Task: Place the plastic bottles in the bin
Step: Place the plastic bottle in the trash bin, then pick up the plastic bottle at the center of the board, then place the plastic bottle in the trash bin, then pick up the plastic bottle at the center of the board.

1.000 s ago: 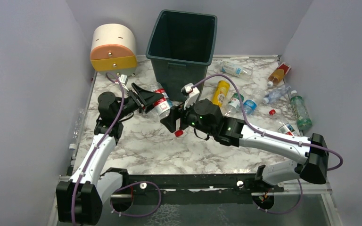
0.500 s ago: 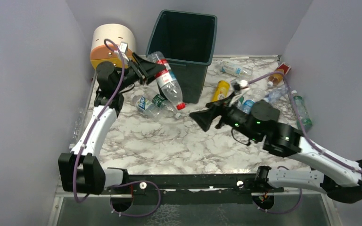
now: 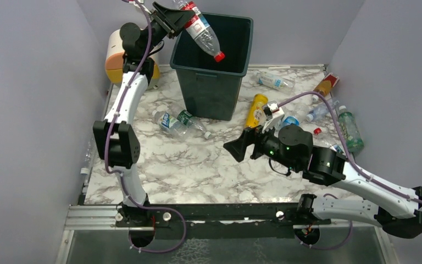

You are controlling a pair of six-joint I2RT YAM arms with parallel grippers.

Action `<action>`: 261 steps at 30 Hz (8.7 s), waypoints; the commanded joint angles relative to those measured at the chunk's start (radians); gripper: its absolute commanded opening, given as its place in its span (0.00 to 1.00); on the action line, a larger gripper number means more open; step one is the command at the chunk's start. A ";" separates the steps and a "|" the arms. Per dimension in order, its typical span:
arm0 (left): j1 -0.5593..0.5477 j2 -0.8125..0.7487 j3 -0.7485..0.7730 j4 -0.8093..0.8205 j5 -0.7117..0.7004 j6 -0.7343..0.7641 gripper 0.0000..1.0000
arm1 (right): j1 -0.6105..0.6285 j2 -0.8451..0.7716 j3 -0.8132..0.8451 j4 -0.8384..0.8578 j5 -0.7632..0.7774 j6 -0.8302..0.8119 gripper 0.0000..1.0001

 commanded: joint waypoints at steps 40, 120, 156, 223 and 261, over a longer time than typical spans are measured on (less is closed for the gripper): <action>-0.006 -0.739 -0.612 -0.476 -0.100 0.581 0.99 | -0.037 1.004 0.394 0.299 -0.153 -0.412 1.00; -0.028 -0.970 -0.951 -0.511 0.009 0.168 0.99 | -0.148 0.385 -0.117 0.498 -0.299 -0.338 0.56; -0.029 -0.942 -0.994 -0.554 -0.114 0.156 0.99 | -0.109 0.468 0.076 0.490 -0.423 -0.321 0.57; -0.076 0.132 0.389 -0.102 0.024 0.330 0.99 | -0.077 0.303 -0.013 0.135 -0.046 -0.284 0.99; -0.056 -0.878 -0.823 -0.547 -0.057 0.578 0.99 | -0.297 1.182 0.211 0.624 -0.314 -0.574 0.95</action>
